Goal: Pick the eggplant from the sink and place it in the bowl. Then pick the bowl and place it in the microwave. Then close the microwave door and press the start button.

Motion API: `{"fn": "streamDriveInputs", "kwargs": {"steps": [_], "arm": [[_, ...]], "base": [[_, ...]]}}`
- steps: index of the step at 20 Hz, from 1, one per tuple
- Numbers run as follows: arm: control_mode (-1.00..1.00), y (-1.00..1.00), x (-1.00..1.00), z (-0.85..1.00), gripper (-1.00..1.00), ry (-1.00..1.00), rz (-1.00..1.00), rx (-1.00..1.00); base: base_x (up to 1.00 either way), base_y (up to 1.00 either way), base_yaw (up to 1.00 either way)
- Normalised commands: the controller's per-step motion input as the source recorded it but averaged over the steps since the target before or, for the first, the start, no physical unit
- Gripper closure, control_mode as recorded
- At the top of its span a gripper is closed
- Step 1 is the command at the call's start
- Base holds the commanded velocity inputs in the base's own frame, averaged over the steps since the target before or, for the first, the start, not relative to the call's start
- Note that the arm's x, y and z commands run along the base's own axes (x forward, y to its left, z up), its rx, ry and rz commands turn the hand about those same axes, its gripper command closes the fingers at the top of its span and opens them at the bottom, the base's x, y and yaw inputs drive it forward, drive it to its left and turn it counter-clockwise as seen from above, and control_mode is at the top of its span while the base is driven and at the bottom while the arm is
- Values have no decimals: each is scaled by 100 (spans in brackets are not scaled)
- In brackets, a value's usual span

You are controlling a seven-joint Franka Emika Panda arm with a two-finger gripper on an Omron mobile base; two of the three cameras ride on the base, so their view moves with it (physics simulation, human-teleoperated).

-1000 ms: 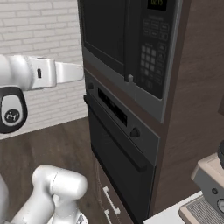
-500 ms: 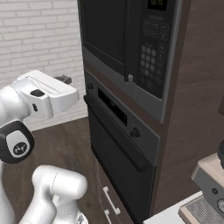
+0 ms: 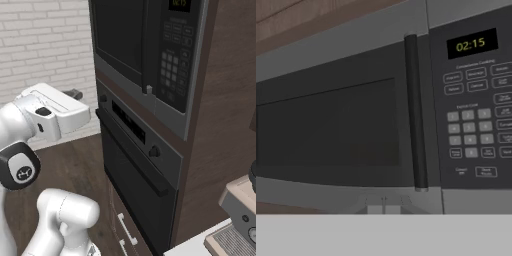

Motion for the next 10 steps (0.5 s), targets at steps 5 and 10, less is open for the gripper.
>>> {"fn": "streamDriveInputs", "kwargs": {"steps": [5,10], "arm": [[-100,-16,-3,-6,100,0,0,0],[-100,-24,-9,0,100,-2,0,0]], "base": [[0,0,0],[0,0,0]]}}
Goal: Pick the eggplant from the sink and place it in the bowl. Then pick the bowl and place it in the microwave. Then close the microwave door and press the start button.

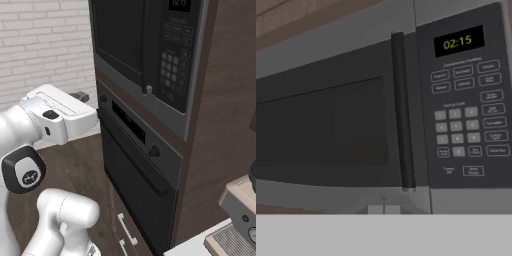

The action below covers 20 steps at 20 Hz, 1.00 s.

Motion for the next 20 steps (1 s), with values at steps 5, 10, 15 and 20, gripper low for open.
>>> {"fn": "streamDriveInputs", "kwargs": {"steps": [5,10,15,20], "arm": [[-100,-36,-8,0,100,-1,-2,0],[-100,-12,0,0,100,0,-8,-3],[-100,-4,0,0,100,0,-13,-3],[-100,-15,-3,0,100,2,-4,0]], "base": [[0,0,0],[0,0,0],[0,0,0],[0,0,0]]}}
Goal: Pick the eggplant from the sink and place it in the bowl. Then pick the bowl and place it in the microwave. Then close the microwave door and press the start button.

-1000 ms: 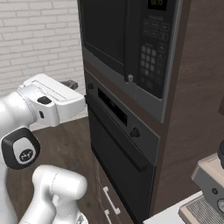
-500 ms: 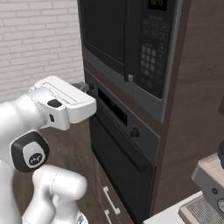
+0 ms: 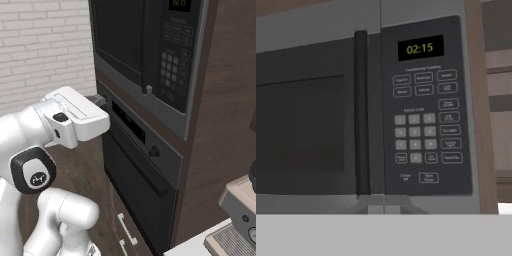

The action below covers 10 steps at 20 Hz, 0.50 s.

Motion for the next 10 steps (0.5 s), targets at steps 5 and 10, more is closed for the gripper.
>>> {"fn": "streamDriveInputs", "kwargs": {"steps": [5,10], "arm": [[-100,-22,0,-3,100,5,0,0],[-100,-36,0,-2,100,1,0,0]], "base": [[0,0,0],[0,0,0]]}}
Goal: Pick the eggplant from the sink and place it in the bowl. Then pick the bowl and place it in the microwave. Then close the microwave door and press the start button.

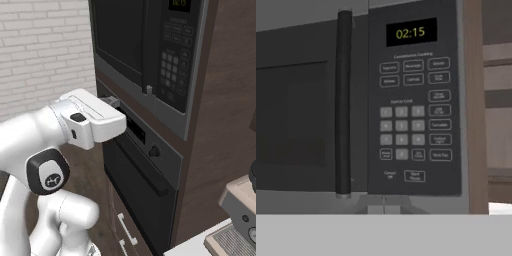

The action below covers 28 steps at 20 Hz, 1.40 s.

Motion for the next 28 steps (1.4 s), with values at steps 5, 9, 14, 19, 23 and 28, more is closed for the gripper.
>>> {"fn": "streamDriveInputs", "kwargs": {"steps": [5,9,14,19,23,28], "arm": [[-100,-31,0,0,100,0,0,0],[-100,-15,0,0,100,0,0,0],[-100,-5,0,-4,100,0,0,0],[-100,-7,0,-25,100,0,0,0],[-100,-9,0,-16,100,-2,0,0],[-100,-8,8,-3,100,-1,0,0]], "base": [[0,0,0],[0,0,0],[0,0,0],[0,0,0],[0,0,0],[0,0,0]]}}
